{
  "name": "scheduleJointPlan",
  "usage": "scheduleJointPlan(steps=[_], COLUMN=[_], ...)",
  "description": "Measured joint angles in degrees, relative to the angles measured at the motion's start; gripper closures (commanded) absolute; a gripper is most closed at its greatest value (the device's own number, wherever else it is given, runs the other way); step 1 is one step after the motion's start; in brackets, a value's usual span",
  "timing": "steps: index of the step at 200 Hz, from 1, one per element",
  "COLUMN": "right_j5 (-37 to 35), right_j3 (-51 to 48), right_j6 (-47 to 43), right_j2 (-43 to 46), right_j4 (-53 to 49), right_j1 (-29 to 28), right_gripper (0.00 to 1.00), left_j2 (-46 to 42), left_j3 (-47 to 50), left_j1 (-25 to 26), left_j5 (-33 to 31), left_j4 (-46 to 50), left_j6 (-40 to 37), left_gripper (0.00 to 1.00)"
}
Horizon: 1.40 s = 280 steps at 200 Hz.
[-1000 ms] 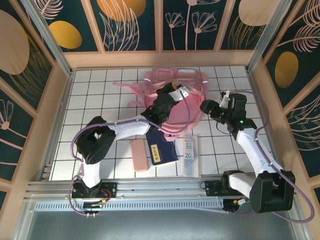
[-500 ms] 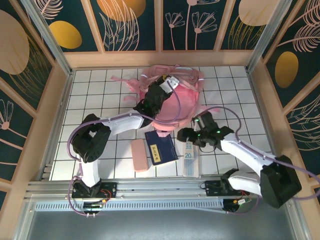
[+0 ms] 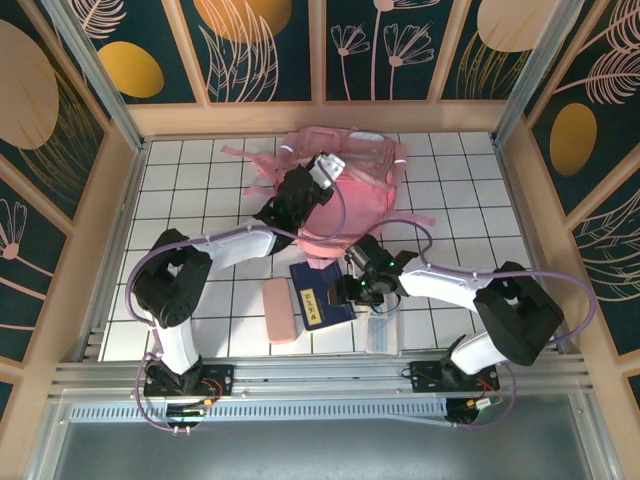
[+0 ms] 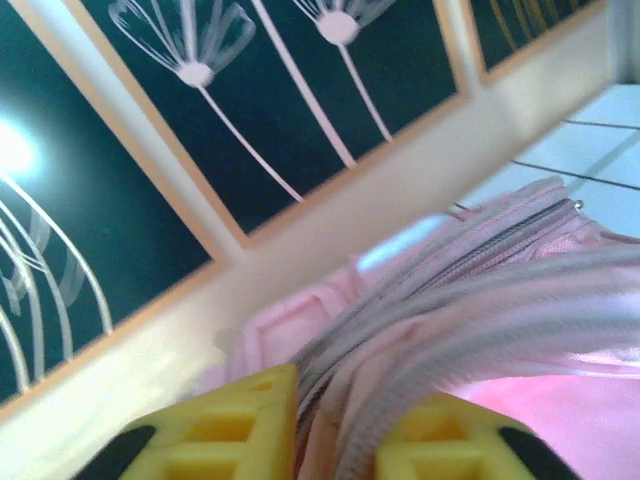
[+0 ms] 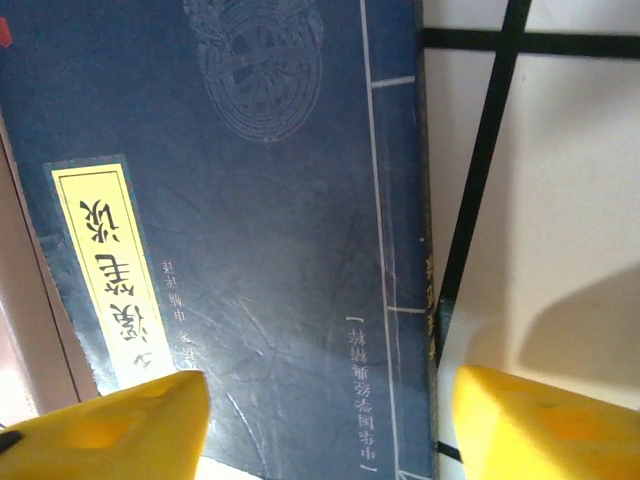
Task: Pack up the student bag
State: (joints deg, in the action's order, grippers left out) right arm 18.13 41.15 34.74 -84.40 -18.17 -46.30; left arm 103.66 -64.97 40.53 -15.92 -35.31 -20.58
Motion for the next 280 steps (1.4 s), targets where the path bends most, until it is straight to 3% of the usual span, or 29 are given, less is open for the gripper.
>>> scheduleJointPlan(steps=[10, 16, 49, 82, 120, 145, 168, 238, 280], right_j5=[0.94, 1.7, 6.4, 12.52, 16.74, 17.49, 17.55, 12.83, 8.76], right_j3=[0.0, 0.0, 0.0, -0.61, -0.76, -0.76, -0.76, -0.59, -0.5], right_j6=[-0.46, -0.7, -2.8, -4.7, -6.05, -6.14, -6.16, -5.86, -5.51], right_j2=[-0.33, -0.59, -1.31, -1.33, -3.17, -4.2, -4.24, -2.97, -3.04], right_j4=[0.13, 0.22, 0.22, 1.16, 2.14, 2.89, 3.21, 3.15, 3.45], right_j1=[0.15, 0.39, 3.28, 7.76, 8.72, 8.72, 8.72, 8.7, 8.52], right_gripper=[0.44, 0.47, 0.49, 0.52, 0.55, 0.49, 0.46, 0.45, 0.45], left_j2=[-2.03, -3.41, -12.76, -22.73, -29.73, -30.16, -29.33, -23.89, -20.5], left_j3=[2.91, 4.39, 7.15, 7.1, 17.88, 20.79, 20.94, 21.4, 23.69], left_j1=[0.0, 0.0, -0.15, -0.04, 1.68, 6.08, 7.02, 7.02, 7.02], left_j5=[2.38, 3.93, 12.74, 19.43, 29.4, 30.77, 30.42, 21.57, 18.84], left_j4=[1.62, 3.34, 18.38, 35.32, 43.36, 47.65, 48.0, 49.05, 46.03], left_j6=[1.14, 2.23, 14.08, 34.77, 60.33, 69.94, 75.95, 86.68, 91.93], left_gripper=[0.34, 0.31, 0.32, 0.38, 0.41, 0.41, 0.41, 0.39, 0.43])
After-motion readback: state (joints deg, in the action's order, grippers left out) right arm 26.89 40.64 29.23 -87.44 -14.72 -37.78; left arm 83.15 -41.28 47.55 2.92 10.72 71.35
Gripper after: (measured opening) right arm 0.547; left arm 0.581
